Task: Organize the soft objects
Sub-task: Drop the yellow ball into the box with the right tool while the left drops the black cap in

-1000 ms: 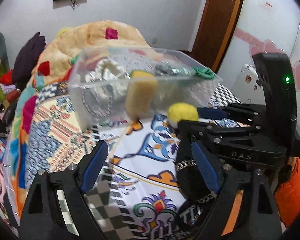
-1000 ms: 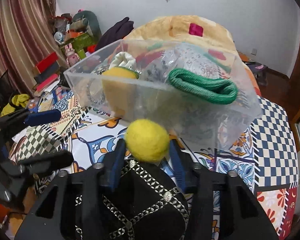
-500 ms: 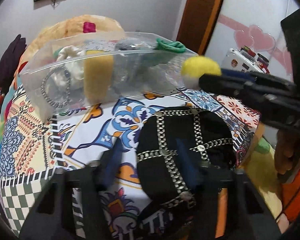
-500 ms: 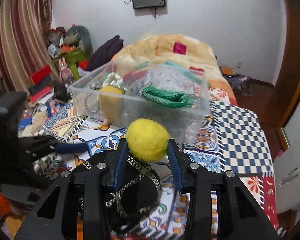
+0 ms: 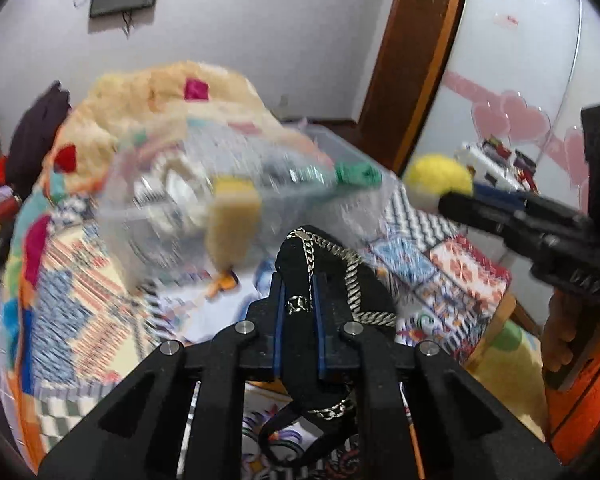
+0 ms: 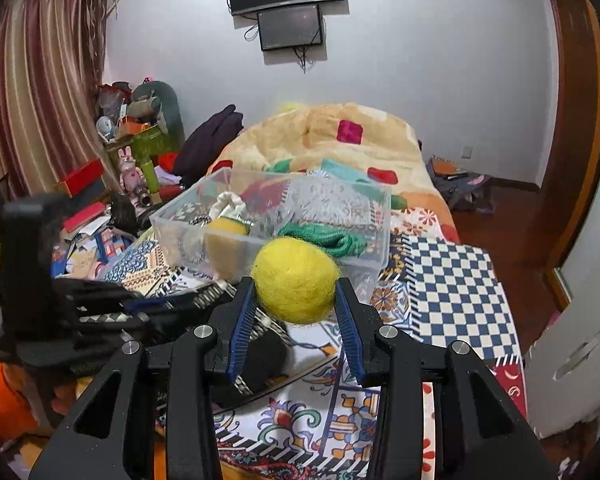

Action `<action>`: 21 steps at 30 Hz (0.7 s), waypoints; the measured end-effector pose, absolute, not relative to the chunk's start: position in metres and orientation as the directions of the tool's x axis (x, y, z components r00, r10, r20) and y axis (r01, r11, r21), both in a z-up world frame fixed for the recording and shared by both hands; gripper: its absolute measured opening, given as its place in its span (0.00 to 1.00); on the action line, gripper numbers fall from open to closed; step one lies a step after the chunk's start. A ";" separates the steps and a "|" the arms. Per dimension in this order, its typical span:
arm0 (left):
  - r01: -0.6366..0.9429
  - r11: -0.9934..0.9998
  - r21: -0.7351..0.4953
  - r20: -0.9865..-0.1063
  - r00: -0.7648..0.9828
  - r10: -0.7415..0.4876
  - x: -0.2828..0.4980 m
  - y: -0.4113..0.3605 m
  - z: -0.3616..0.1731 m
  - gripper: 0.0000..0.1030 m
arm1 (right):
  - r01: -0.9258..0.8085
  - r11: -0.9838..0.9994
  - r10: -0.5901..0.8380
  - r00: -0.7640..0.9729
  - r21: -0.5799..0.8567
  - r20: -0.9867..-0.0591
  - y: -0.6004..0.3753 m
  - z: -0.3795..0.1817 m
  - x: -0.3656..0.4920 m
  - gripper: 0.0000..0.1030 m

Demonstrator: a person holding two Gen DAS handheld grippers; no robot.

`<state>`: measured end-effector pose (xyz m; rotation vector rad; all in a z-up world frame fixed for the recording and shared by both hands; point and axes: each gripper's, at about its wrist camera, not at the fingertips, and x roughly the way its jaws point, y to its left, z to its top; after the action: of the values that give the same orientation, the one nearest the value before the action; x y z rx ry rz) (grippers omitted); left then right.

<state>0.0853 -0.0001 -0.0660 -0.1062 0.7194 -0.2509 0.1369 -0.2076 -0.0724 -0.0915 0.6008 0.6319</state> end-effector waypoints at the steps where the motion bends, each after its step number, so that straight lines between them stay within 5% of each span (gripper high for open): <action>1: 0.187 0.967 -0.173 -0.623 0.740 -0.254 0.083 0.003 -0.060 0.11 | -0.578 0.811 0.527 0.647 0.098 -0.550 -0.208 -0.071 0.137 0.36; 14: 0.094 0.988 -0.126 -0.434 0.890 -0.140 0.095 0.033 0.004 0.11 | -0.565 0.817 0.543 0.684 0.116 -0.487 -0.195 -0.051 0.161 0.36; 21: 0.000 0.993 -0.120 -0.417 0.907 -0.050 0.129 0.047 -0.002 0.11 | -0.551 0.822 0.544 0.681 0.146 -0.491 -0.178 -0.052 0.183 0.36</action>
<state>0.1291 0.0468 -0.0020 -0.1183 0.4334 -0.0261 0.1827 -0.1777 -0.0520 -0.0144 0.5461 0.6144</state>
